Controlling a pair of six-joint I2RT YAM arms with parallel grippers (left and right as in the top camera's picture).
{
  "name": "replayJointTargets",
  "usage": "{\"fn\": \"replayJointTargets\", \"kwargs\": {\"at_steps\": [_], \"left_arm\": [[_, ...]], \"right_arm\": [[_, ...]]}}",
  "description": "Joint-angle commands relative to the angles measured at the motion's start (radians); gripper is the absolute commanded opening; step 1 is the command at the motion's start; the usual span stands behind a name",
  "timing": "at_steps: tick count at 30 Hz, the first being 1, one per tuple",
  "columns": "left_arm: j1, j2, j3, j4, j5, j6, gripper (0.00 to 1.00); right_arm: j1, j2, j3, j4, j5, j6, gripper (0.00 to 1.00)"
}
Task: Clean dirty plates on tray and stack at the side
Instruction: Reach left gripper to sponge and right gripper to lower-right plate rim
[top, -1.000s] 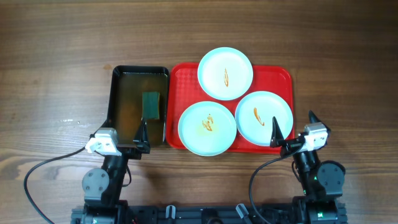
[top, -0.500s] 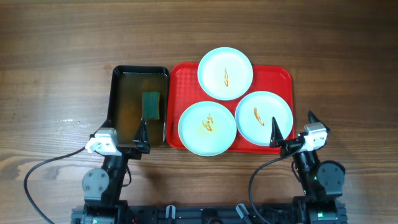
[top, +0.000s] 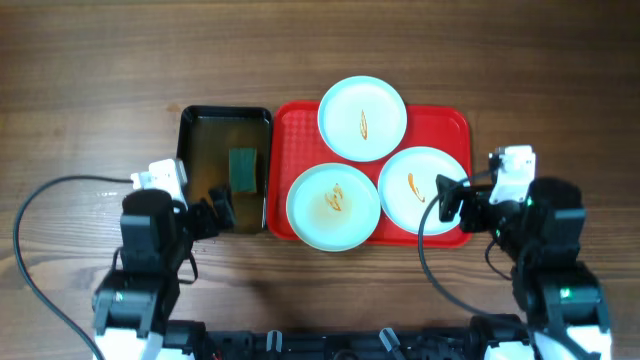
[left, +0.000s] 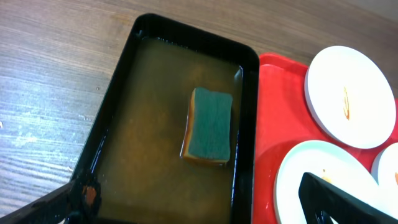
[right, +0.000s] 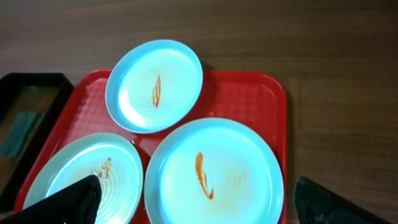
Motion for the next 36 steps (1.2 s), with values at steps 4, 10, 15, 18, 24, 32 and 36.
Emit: {"fn": "replayJointTargets", "kwargs": {"at_steps": [4, 10, 15, 18, 24, 32, 36], "left_arm": [[0.008, 0.352, 0.294, -0.229, 0.118, -0.005, 1.00], [0.008, 0.404, 0.294, -0.192, 0.145, -0.005, 1.00], [0.008, 0.413, 0.294, -0.031, 0.150, -0.004, 1.00], [0.008, 0.473, 0.293, 0.035, 0.117, -0.004, 0.91], [0.007, 0.695, 0.293, 0.093, 0.113, -0.004, 0.87], [-0.046, 0.870, 0.293, 0.179, 0.113, -0.004, 0.79], [-0.047, 0.901, 0.293, 0.196, 0.113, -0.005, 0.78]], "right_arm": [[0.014, 0.259, 0.315, -0.212, -0.150, 0.035, 0.99], [0.058, 0.351, 0.314, -0.211, -0.299, 0.043, 0.88], [0.287, 0.443, 0.312, -0.228, -0.082, 0.223, 0.88], [0.386, 0.558, 0.308, -0.229, -0.056, 0.367, 0.88], [0.446, 0.834, 0.308, -0.212, -0.053, 0.512, 0.54], [0.446, 0.978, 0.308, -0.193, -0.052, 0.516, 0.43], [0.446, 0.984, 0.307, -0.174, -0.049, 0.534, 0.38]]}}
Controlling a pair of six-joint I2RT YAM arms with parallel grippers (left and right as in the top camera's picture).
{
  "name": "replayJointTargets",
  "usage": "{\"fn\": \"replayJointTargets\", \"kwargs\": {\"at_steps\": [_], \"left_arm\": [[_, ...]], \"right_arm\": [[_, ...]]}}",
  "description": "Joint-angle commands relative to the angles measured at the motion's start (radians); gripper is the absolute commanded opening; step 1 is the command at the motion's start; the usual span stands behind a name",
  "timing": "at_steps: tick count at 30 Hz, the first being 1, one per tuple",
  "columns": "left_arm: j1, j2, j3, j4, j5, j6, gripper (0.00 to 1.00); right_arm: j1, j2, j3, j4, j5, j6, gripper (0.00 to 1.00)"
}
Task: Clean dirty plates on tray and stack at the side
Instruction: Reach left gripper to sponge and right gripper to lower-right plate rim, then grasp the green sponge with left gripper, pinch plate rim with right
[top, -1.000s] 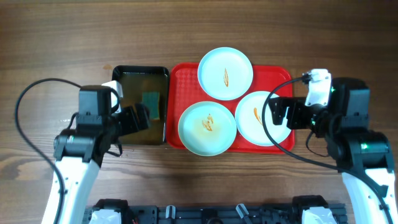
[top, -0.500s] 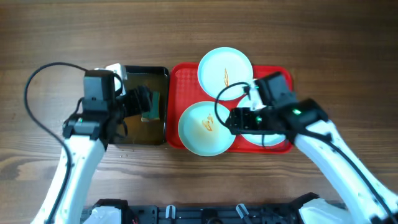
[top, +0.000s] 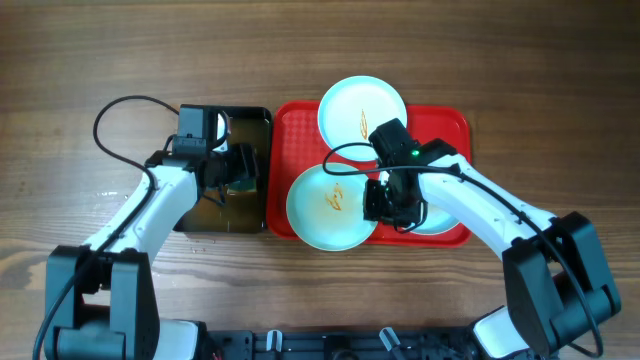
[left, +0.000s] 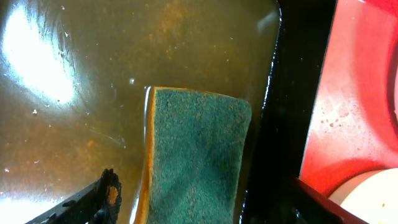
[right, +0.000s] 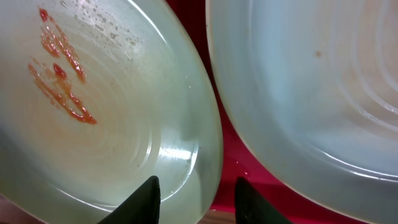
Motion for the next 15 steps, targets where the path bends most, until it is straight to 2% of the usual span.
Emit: {"fn": "replayJointTargets", "kwargs": {"at_steps": [1, 5, 12, 13, 15], "left_arm": [[-0.004, 0.026, 0.015, 0.008, -0.006, -0.002, 0.78], [-0.004, 0.032, 0.015, 0.022, -0.007, -0.001, 0.71], [-0.015, 0.095, 0.014, 0.053, -0.007, -0.001, 0.72], [-0.020, 0.103, 0.014, 0.060, -0.007, -0.001, 0.67], [-0.021, 0.103, 0.014, 0.062, -0.007, -0.001, 0.51]], "right_arm": [[0.004, 0.018, 0.010, 0.010, 0.017, 0.019, 0.38], [0.004, 0.018, 0.010, 0.011, 0.017, 0.019, 0.38], [0.004, 0.018, 0.010, 0.018, 0.017, 0.019, 0.39], [0.004, 0.018, 0.010, 0.018, 0.017, 0.019, 0.39], [0.004, 0.018, 0.010, 0.018, 0.017, 0.019, 0.39]]}}
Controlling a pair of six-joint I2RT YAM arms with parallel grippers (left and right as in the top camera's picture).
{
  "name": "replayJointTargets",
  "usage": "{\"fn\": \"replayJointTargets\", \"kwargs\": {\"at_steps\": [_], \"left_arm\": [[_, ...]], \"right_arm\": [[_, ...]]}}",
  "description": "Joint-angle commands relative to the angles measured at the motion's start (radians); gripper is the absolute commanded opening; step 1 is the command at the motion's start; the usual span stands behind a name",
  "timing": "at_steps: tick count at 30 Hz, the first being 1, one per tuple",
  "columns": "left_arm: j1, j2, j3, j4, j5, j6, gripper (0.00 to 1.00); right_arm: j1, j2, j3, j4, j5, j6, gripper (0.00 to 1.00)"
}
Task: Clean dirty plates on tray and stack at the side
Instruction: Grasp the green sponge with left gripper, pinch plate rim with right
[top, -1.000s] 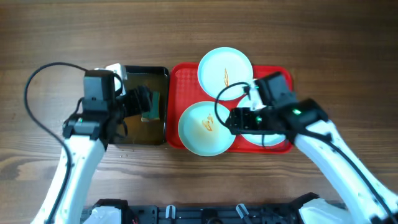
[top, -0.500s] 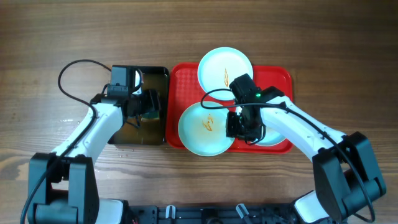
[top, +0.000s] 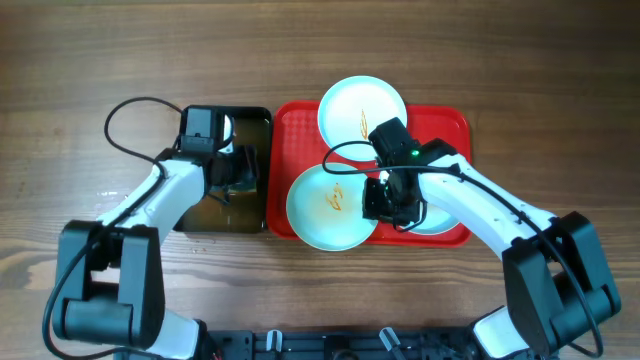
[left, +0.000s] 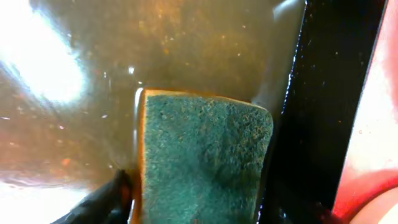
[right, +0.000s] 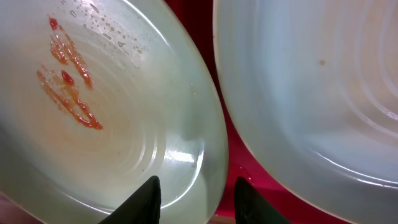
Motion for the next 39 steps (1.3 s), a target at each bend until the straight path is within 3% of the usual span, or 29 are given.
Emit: {"fn": "replayJointTargets", "kwargs": {"at_steps": [1, 5, 8, 11, 14, 18, 23, 32, 35, 39], "left_arm": [[-0.008, 0.015, 0.014, 0.007, -0.011, 0.000, 0.48], [-0.008, 0.020, 0.008, -0.009, -0.060, 0.000, 0.38], [-0.008, 0.020, 0.008, -0.023, -0.066, 0.000, 0.04], [-0.008, 0.009, 0.010, -0.027, -0.048, 0.000, 0.04], [-0.008, -0.087, 0.011, -0.047, -0.035, 0.000, 0.04], [-0.008, -0.195, 0.011, -0.088, -0.029, 0.000, 0.04], [-0.008, -0.179, 0.008, -0.087, -0.030, 0.000, 0.04], [-0.008, 0.048, 0.008, -0.072, -0.029, 0.000, 0.04], [-0.008, 0.026, 0.015, -0.065, -0.028, 0.000, 0.04], [-0.008, -0.141, 0.023, -0.056, -0.028, 0.000, 0.04]], "right_arm": [[0.004, 0.018, 0.010, 0.002, 0.016, 0.014, 0.39], [0.004, 0.018, 0.010, 0.000, 0.014, 0.015, 0.40], [0.004, 0.018, 0.010, 0.000, 0.013, 0.014, 0.40], [0.007, 0.018, -0.032, 0.041, 0.016, 0.014, 0.39], [0.008, 0.018, -0.071, 0.098, 0.017, 0.013, 0.18], [0.008, 0.018, -0.071, 0.146, 0.018, 0.011, 0.06], [0.008, 0.018, -0.071, 0.148, 0.017, 0.012, 0.05], [0.008, 0.018, -0.071, 0.142, 0.017, 0.011, 0.05], [0.008, 0.018, -0.071, 0.140, 0.017, 0.011, 0.05], [0.008, 0.018, -0.071, 0.140, 0.016, 0.011, 0.05]]}}
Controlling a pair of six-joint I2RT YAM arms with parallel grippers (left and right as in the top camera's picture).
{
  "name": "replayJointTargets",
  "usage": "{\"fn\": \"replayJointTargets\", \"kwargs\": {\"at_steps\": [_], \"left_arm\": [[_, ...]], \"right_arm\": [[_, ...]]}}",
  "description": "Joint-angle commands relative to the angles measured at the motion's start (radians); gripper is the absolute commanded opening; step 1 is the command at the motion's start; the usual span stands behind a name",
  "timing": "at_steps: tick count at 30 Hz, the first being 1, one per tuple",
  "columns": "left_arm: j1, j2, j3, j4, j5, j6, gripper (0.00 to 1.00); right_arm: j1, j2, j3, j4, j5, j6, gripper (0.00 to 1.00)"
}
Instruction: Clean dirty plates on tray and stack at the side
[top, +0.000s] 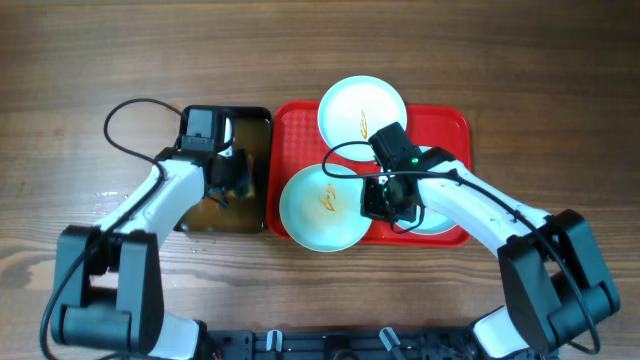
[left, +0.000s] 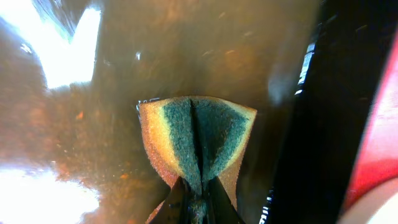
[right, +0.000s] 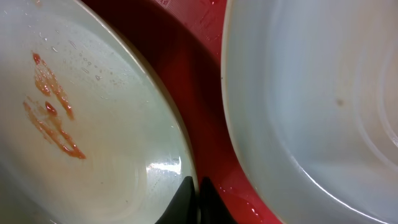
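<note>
The green and yellow sponge (left: 196, 134) is folded in the brown water of the black tub (top: 194, 122), with my left gripper (left: 198, 200) shut on it; the overhead view shows that gripper (top: 232, 180) inside the tub. Three white plates lie on the red tray (top: 455, 120). The front-left plate (top: 315, 215) carries a red smear (right: 50, 115), and my right gripper (right: 198, 190) is shut on its right rim, also visible from overhead (top: 376, 200). The back plate (top: 362, 117) has an orange streak. My right arm partly hides the right plate (top: 440, 200).
Bare wooden table (top: 560, 90) lies to the right of the tray and behind it. The tub's right wall (left: 298, 124) stands against the tray's left edge. Cables loop from both arms over the table.
My left gripper has shut on the sponge and pinched it into a fold. My right gripper has shut on the front-left plate's rim, and that plate now sits a little further left.
Both arms were first drawn back at the table's near edge, grippers open. Then the left gripper stood open over the sponge in the tub and the right stood open astride the front-left plate's rim. Now each is shut on its object.
</note>
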Motion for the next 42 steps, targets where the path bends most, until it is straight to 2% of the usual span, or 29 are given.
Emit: {"fn": "replayJointTargets", "kwargs": {"at_steps": [1, 5, 10, 13, 14, 20, 26, 30, 32, 35, 36, 39, 42], "left_arm": [[-0.002, -0.151, 0.014, 0.017, 0.006, -0.001, 0.04], [-0.002, -0.281, 0.014, 0.037, 0.031, 0.002, 0.04], [-0.002, -0.404, 0.014, 0.212, 0.000, 0.040, 0.04], [-0.002, -0.431, 0.014, 0.298, -0.057, 0.072, 0.05], [-0.002, -0.434, 0.014, 0.340, -0.059, 0.116, 0.04], [-0.002, -0.439, 0.014, 0.471, -0.079, 0.121, 0.04], [-0.001, -0.439, 0.014, 0.435, -0.085, 0.142, 0.04], [-0.002, -0.383, 0.014, 0.206, -0.076, 0.095, 0.04], [-0.002, -0.303, 0.014, 0.101, 0.029, 0.051, 0.04], [-0.010, -0.180, 0.014, 0.085, 0.416, 0.036, 0.04], [-0.032, -0.129, 0.014, 0.092, 0.522, -0.018, 0.04], [-0.130, -0.031, 0.014, 0.127, 0.613, -0.089, 0.04], [-0.248, 0.039, 0.014, 0.208, 0.615, -0.180, 0.04]], "right_arm": [[0.008, 0.013, -0.006, -0.002, 0.010, 0.001, 0.05], [0.008, 0.013, -0.006, -0.002, 0.010, 0.001, 0.05], [0.008, 0.013, -0.006, -0.002, 0.010, 0.000, 0.05], [0.008, 0.013, -0.006, -0.002, 0.010, 0.000, 0.05], [0.008, 0.013, -0.006, -0.002, 0.010, 0.001, 0.05], [0.008, 0.013, -0.006, -0.002, 0.010, 0.000, 0.05], [0.008, 0.013, -0.006, -0.002, 0.011, 0.000, 0.05], [0.008, 0.013, -0.006, -0.002, 0.010, 0.000, 0.05], [0.008, 0.013, -0.006, -0.002, 0.010, 0.000, 0.05], [0.008, 0.013, -0.006, -0.002, 0.010, 0.000, 0.05], [0.008, 0.013, -0.006, -0.002, 0.010, 0.000, 0.05], [0.008, 0.013, -0.006, -0.002, 0.010, 0.000, 0.05], [0.008, 0.013, -0.006, -0.003, 0.010, 0.000, 0.05]]}}
